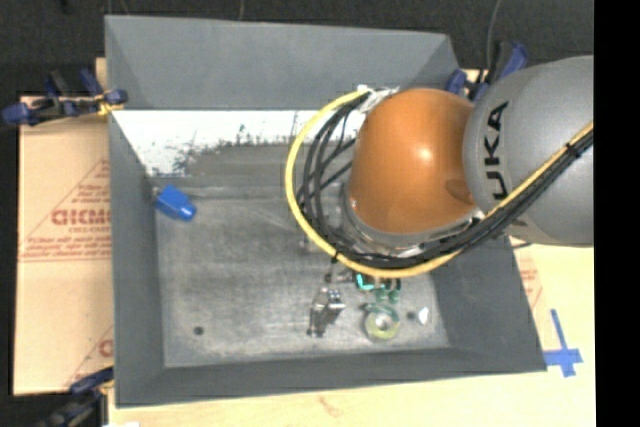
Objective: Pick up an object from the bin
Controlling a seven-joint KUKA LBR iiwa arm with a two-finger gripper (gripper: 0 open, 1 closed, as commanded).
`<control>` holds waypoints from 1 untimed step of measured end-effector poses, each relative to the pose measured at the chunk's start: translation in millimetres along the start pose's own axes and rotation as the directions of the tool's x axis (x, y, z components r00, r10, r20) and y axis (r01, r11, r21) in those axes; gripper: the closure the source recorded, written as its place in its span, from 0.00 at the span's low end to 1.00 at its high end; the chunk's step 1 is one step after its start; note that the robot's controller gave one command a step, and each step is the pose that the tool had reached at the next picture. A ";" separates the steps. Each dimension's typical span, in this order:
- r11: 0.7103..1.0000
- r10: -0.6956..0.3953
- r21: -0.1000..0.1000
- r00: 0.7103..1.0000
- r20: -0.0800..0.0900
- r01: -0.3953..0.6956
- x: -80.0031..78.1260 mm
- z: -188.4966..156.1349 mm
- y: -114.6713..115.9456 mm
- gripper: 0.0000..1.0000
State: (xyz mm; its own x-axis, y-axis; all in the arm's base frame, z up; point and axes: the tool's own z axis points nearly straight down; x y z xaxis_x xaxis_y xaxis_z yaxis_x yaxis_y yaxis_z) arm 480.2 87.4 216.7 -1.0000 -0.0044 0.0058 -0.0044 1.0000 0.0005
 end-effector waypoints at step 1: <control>0.990 -0.143 0.003 0.990 0.001 0.143 -24.2 130.8 -62.0 0.00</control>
Offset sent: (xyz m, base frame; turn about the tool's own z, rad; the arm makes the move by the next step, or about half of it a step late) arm 0.0243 -0.0587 -0.1271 -0.1472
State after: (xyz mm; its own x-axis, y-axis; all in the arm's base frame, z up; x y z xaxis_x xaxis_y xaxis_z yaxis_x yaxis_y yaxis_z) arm 503.9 25.6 85.8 -0.9890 -0.1475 0.0042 -0.1475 0.9891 -0.0014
